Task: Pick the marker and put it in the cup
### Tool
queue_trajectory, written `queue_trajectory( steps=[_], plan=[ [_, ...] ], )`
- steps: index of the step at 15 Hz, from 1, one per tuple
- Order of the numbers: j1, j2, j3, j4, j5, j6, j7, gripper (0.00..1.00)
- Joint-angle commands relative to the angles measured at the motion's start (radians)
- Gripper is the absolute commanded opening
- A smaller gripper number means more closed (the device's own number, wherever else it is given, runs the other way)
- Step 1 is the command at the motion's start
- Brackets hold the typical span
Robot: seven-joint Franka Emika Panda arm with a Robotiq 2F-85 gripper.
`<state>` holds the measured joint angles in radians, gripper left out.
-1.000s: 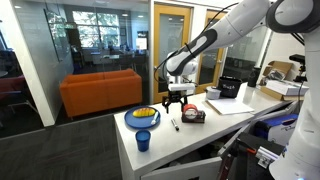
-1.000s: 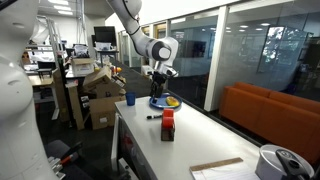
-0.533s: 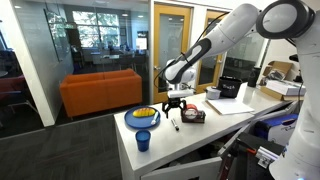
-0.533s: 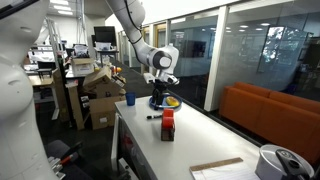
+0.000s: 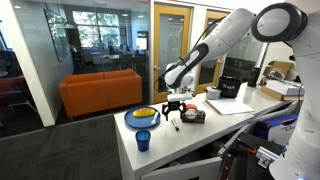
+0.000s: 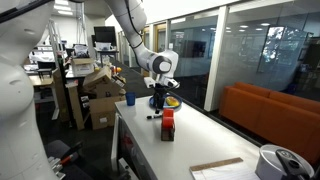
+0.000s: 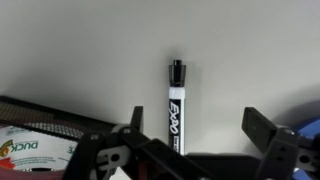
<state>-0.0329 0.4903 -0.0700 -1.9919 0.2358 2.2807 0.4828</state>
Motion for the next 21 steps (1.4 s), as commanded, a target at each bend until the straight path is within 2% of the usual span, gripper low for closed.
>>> queue_trajectory(
  steps=[1, 14, 15, 16, 21],
  plan=[
    [0.013, 0.024, -0.018, 0.009, -0.004, 0.019, 0.006, 1.0],
    [0.02, 0.08, -0.023, 0.016, -0.005, 0.019, 0.009, 1.0],
    [0.022, 0.082, -0.023, 0.016, -0.006, 0.02, 0.008, 0.75],
    [0.024, 0.083, -0.024, 0.016, -0.008, 0.021, 0.009, 0.74],
    [0.033, 0.082, -0.025, 0.021, -0.013, 0.021, 0.01, 0.38]
  ],
)
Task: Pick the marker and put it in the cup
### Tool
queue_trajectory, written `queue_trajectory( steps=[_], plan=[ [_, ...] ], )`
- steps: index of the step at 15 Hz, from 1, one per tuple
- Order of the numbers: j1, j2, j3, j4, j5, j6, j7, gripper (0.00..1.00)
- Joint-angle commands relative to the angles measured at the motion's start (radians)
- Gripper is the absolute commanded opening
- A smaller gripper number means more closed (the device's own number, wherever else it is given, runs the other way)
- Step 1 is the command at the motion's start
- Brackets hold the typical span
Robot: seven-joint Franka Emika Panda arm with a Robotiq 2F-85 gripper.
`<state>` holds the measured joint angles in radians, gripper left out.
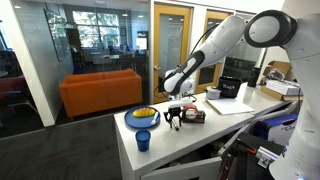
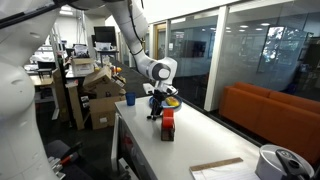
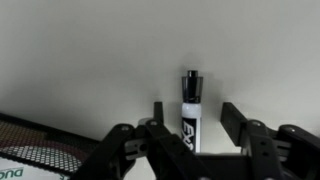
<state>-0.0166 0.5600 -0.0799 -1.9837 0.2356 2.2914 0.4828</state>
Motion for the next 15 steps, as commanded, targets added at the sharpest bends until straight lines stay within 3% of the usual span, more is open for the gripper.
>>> queue_trajectory(
  steps=[1, 5, 6, 8, 15],
  plan=[
    [0.018, 0.013, -0.015, 0.015, -0.013, 0.009, 0.01, 0.31],
    [0.021, 0.013, -0.014, 0.019, -0.012, 0.007, 0.009, 0.03],
    [0.02, 0.011, -0.014, 0.019, -0.01, 0.006, 0.008, 0.0],
    [0.015, -0.004, -0.009, 0.011, 0.001, -0.006, 0.005, 0.05],
    [0.019, -0.128, 0.004, -0.029, 0.006, -0.062, -0.008, 0.05]
  ],
)
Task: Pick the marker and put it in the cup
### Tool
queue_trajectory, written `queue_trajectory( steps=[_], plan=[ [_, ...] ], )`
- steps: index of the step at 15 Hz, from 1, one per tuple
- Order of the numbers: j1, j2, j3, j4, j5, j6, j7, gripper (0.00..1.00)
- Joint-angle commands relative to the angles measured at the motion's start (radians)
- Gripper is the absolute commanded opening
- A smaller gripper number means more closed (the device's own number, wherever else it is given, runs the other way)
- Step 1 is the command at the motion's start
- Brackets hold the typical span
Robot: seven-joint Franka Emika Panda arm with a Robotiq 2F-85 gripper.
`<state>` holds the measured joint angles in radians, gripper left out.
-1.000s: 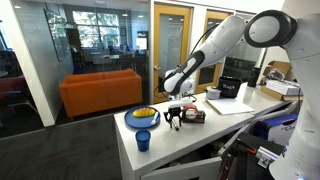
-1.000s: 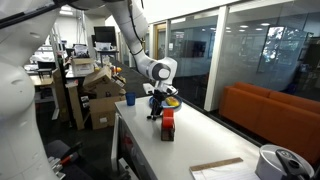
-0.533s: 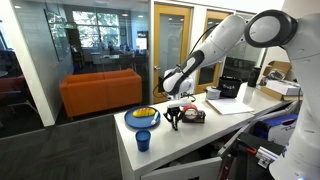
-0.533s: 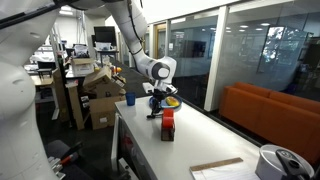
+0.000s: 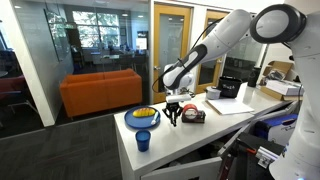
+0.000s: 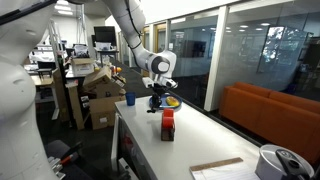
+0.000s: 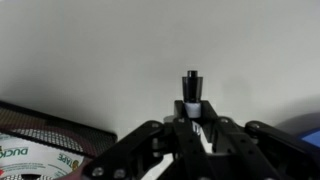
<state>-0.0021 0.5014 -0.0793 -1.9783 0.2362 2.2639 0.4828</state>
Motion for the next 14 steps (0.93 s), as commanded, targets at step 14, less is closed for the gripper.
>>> queue_trajectory(
  steps=[14],
  plan=[
    [0.063, -0.269, 0.093, 0.023, 0.011, -0.339, -0.075, 0.05]
  ],
)
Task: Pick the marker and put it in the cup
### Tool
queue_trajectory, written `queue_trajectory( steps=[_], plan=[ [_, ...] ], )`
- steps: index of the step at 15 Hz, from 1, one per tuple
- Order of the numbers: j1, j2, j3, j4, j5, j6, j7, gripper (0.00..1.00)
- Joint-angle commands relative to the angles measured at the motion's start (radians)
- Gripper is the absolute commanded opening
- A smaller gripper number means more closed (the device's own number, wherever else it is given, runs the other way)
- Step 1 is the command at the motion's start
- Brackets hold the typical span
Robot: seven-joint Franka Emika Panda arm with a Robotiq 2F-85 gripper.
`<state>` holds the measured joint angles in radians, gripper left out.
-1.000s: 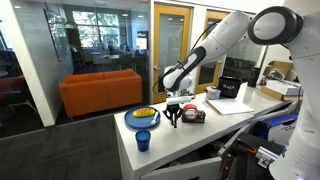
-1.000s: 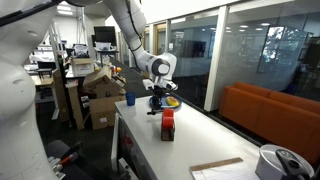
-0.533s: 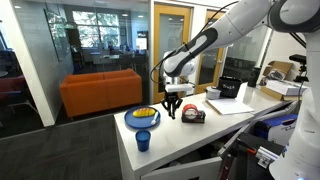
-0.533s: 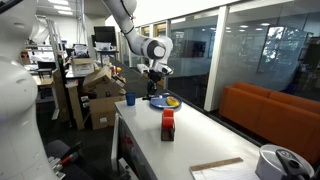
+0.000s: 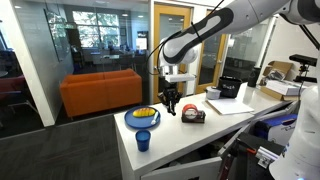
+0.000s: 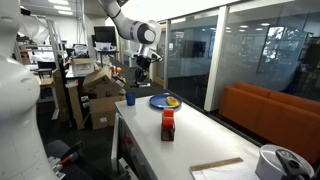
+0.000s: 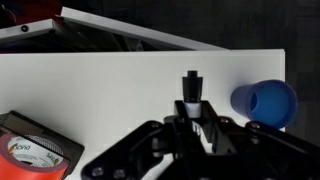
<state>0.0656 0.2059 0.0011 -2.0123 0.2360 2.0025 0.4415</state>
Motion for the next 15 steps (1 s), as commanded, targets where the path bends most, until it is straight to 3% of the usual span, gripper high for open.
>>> queue_trajectory(
  steps=[1, 9, 15],
  plan=[
    [-0.005, 0.045, 0.018, 0.087, 0.017, -0.109, -0.041, 0.05],
    [0.014, 0.253, 0.026, 0.42, -0.006, -0.37, -0.037, 0.05],
    [0.015, 0.336, 0.02, 0.566, -0.008, -0.567, -0.053, 0.05]
  ],
)
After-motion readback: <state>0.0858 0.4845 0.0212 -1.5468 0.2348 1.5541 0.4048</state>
